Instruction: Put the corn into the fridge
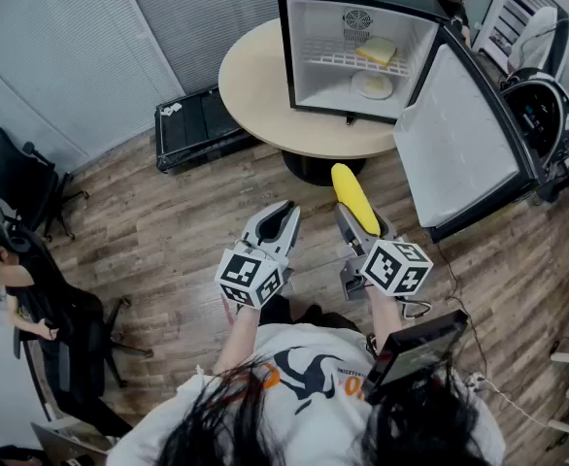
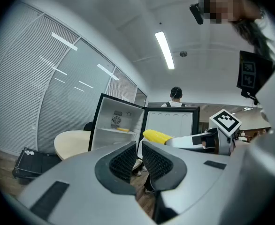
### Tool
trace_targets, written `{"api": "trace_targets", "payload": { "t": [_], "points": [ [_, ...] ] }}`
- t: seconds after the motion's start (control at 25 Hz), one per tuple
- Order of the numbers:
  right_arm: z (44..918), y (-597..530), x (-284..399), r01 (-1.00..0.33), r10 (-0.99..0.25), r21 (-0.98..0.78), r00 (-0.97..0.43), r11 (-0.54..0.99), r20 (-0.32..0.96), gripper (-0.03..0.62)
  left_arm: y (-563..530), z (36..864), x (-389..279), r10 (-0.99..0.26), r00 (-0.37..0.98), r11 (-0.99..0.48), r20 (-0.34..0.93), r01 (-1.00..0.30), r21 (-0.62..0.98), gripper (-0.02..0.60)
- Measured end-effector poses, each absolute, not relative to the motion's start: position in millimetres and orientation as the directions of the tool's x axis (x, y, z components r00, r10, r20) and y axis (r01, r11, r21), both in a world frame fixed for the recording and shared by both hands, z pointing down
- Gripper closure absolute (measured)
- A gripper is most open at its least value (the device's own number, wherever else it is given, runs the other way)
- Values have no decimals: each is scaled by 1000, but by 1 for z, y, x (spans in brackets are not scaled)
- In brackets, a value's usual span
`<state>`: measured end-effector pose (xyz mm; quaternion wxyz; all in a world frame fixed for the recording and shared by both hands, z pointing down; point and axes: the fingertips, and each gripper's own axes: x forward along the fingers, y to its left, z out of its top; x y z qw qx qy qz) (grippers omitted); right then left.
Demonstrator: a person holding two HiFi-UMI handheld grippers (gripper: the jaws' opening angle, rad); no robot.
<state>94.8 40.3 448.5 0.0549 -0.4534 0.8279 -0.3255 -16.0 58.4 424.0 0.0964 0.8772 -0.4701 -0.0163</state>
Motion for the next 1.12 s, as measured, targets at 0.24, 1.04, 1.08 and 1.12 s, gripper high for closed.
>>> {"api": "trace_targets", "payload": {
  "t": [0.24,1.04,1.08,1.12],
  "points": [
    [446,40,95,-702,-783,-599,-592,387,188,329,58,424,-11,-820,568,-550,73,-817,174,540],
    [450,32,87,-686,-773,-611,-608,395,183,329,49,424,-10,-809,580,-566,96,-813,139,540],
    [452,30,86,-686,-771,-611,-609,394,186,328,48,425,-10,-808,581,-567,98,-812,139,540],
    [453,29,85,-687,-770,-611,-610,394,189,328,47,426,-10,-807,583,-569,100,-811,138,540]
  ]
}}
